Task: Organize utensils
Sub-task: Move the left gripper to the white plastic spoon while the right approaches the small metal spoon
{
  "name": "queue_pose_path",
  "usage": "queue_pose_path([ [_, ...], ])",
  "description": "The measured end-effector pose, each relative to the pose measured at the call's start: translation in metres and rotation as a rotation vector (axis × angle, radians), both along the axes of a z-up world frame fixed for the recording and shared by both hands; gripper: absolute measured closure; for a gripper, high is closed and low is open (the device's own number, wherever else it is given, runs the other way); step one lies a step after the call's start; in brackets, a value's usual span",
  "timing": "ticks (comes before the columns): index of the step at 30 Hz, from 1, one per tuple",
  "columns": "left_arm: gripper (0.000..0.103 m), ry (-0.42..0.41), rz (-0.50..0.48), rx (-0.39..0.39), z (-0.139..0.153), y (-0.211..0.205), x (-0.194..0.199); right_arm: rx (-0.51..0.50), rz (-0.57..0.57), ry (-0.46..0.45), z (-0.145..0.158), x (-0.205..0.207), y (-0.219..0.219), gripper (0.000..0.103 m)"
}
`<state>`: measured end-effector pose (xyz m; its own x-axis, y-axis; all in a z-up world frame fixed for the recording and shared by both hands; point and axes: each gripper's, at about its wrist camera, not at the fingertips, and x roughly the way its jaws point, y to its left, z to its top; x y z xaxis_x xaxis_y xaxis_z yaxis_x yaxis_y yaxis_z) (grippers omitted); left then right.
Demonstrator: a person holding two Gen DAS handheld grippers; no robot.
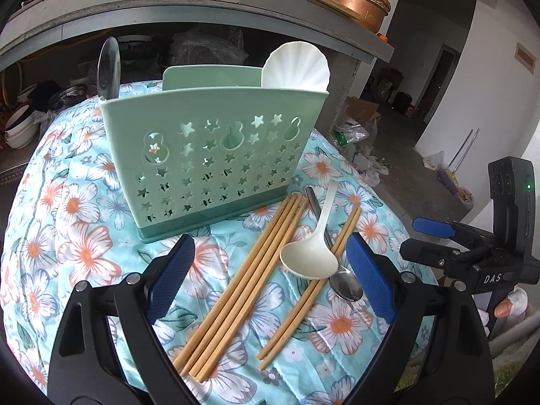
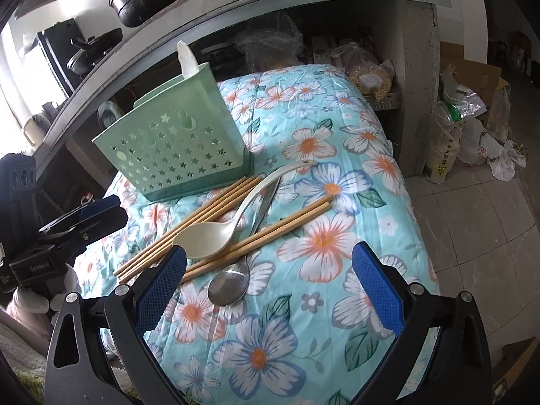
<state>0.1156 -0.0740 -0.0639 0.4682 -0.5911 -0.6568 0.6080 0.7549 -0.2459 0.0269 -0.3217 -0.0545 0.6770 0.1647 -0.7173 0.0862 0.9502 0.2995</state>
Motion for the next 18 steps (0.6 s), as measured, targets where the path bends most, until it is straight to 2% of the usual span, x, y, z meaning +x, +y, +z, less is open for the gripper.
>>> queue_pose_path([
  [3,0.016,0.009,-0.014,-0.016,-0.001,0.001,-0.002,-0.025,0.017,0.005,-0.001,-0.002,0.008,0.008],
  [6,0.021,0.029,-0.04,-0.036,-0.004,0.0,-0.005,-0.039,0.024,0.016,-0.002,-0.004,0.014,0.009],
  [12,0.039,0.12,-0.123,-0.074,-0.015,-0.014,-0.005,-0.045,0.023,0.026,-0.005,-0.006,0.021,0.009],
  [16,0.052,0.203,-0.134,-0.108,-0.025,-0.019,-0.001,-0.046,0.023,0.031,-0.007,-0.008,0.021,0.01],
  [18,0.055,0.257,-0.132,-0.131,-0.03,-0.019,0.003,-0.043,0.021,0.032,-0.009,-0.008,0.019,0.01],
])
